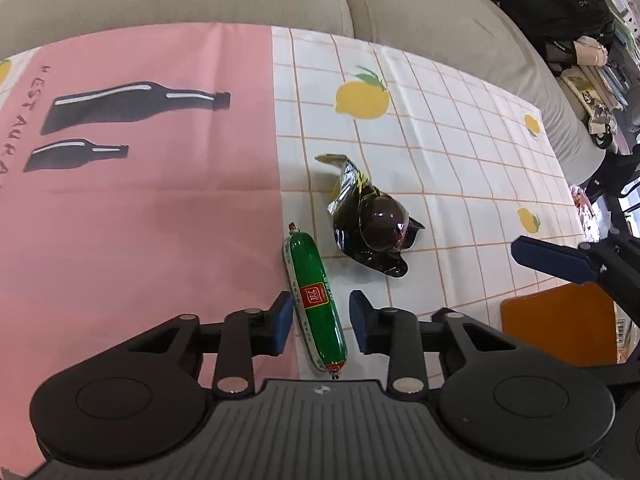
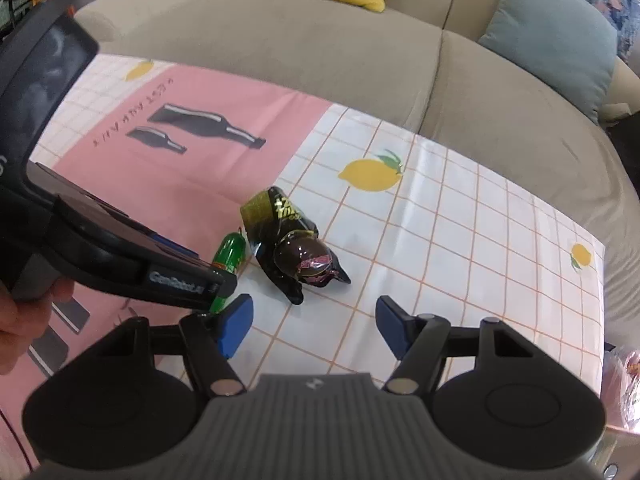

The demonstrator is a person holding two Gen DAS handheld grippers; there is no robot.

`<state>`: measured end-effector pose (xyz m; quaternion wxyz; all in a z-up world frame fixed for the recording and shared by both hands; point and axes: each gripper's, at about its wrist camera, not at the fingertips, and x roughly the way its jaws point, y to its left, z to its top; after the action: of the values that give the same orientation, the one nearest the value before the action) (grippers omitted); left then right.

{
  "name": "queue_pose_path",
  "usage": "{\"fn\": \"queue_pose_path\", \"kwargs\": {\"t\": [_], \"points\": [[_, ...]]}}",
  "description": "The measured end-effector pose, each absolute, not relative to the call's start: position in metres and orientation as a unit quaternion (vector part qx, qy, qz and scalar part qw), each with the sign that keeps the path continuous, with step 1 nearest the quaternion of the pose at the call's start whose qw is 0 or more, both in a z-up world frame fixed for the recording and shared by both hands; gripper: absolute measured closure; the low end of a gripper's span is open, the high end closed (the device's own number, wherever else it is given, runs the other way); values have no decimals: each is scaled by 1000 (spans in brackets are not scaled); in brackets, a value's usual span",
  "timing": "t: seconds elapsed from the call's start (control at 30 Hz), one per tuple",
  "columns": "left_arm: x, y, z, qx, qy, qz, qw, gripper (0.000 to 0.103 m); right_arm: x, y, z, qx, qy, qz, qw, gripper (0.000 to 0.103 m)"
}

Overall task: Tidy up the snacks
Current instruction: 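Grasp the green sausage with the left tool while the right tool grasps the dark candy bag, then carry the sausage and candy bag over the box and lower them in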

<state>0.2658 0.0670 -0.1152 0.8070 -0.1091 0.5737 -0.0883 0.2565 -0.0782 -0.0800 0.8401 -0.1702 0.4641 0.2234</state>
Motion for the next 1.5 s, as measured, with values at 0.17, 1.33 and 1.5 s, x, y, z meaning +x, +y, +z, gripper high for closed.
{"fn": "queue_pose_path", "kwargs": {"t": [0.17,1.33,1.5], "points": [[267,69,-116,-94,574,-94,808,78,263,-67,-91,-197,463,241,830,35],[234,111,-108,-88,553,-80,825,79,292,-41,-129,-187,503,250,806,63],[214,110,-86,-110,534,-83,834,79,272,-54,-107,-138,501,269,811,65]]}}
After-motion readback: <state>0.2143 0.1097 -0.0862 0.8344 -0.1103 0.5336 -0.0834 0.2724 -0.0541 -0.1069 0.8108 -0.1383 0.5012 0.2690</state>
